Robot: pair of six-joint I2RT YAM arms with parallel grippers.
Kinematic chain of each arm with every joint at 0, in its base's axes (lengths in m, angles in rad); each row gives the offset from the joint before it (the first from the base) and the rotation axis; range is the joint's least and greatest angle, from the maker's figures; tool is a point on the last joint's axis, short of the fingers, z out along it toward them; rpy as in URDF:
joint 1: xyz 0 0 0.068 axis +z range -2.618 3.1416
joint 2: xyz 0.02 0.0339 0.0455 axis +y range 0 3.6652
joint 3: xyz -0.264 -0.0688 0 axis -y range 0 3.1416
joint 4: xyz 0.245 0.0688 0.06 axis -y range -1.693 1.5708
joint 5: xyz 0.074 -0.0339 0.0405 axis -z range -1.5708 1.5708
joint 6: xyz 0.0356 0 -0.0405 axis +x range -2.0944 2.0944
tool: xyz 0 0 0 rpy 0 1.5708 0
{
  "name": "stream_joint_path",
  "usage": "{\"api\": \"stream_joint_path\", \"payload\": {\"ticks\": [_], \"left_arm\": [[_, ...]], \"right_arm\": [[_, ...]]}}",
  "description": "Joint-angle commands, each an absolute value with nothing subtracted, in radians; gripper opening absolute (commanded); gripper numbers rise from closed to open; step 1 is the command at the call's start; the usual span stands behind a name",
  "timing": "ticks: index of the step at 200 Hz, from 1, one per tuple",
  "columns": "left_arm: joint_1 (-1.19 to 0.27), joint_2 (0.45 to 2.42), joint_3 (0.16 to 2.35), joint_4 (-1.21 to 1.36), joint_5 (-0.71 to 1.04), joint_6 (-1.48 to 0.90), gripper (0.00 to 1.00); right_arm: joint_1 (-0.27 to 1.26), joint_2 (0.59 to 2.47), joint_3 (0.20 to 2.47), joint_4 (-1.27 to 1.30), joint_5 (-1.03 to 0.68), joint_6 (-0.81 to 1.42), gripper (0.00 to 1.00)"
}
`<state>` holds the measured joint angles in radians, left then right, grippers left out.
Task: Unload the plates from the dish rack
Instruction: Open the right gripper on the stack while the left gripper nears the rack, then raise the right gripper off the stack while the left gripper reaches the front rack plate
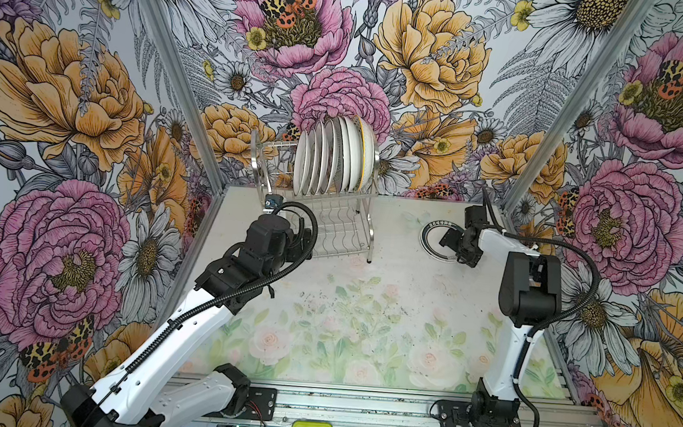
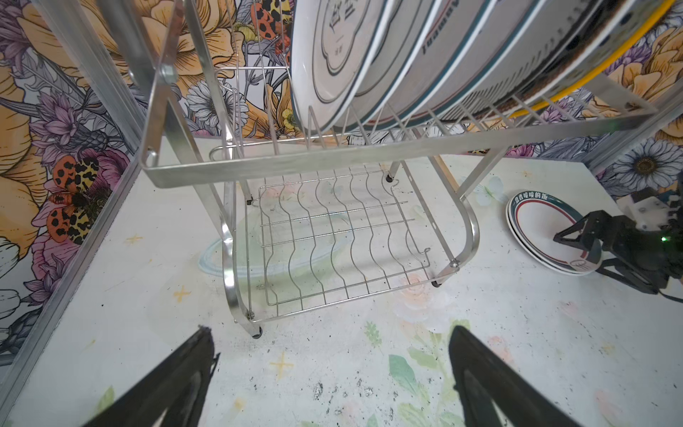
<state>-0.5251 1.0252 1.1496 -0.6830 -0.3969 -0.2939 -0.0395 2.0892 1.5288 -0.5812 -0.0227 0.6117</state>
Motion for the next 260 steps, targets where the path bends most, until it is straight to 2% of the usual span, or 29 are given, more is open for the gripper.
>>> {"api": "stream_joint_path", "payload": {"ticks": [1, 49, 88, 99, 191, 232, 260], "left_arm": [[-0.514, 1.019, 1.179, -0.732, -0.382, -0.33, 0.99], [-0.489, 1.009, 1.207, -0.762, -0.505, -0.374, 0.99], [-0.484, 0.998, 1.264, -0.772, -0.522, -0.345, 0.99], [-0.481, 1.002, 1.282, -0.774, -0.483, -0.332, 0.99], [-0.47, 1.158, 1.555, -0.81, -0.319, -0.23, 0.99], [-0.342, 1.249, 1.644, -0.812, -0.063, -0.206, 0.99], [-0.314, 1.295, 1.674, -0.81, 0.014, -0.14, 0.99]], "right_arm": [[-0.027, 2.099, 1.569, -0.628, 0.033, 0.554, 0.93], [-0.032, 2.022, 1.502, -0.635, 0.078, 0.549, 0.93], [-0.033, 1.924, 1.434, -0.634, 0.068, 0.543, 0.95], [-0.034, 1.896, 1.415, -0.634, 0.063, 0.541, 0.99], [-0.035, 1.688, 1.287, -0.626, 0.003, 0.522, 0.99], [-0.036, 1.621, 1.224, -0.605, -0.026, 0.509, 0.99], [-0.038, 1.595, 1.196, -0.593, -0.044, 0.502, 0.99]]}}
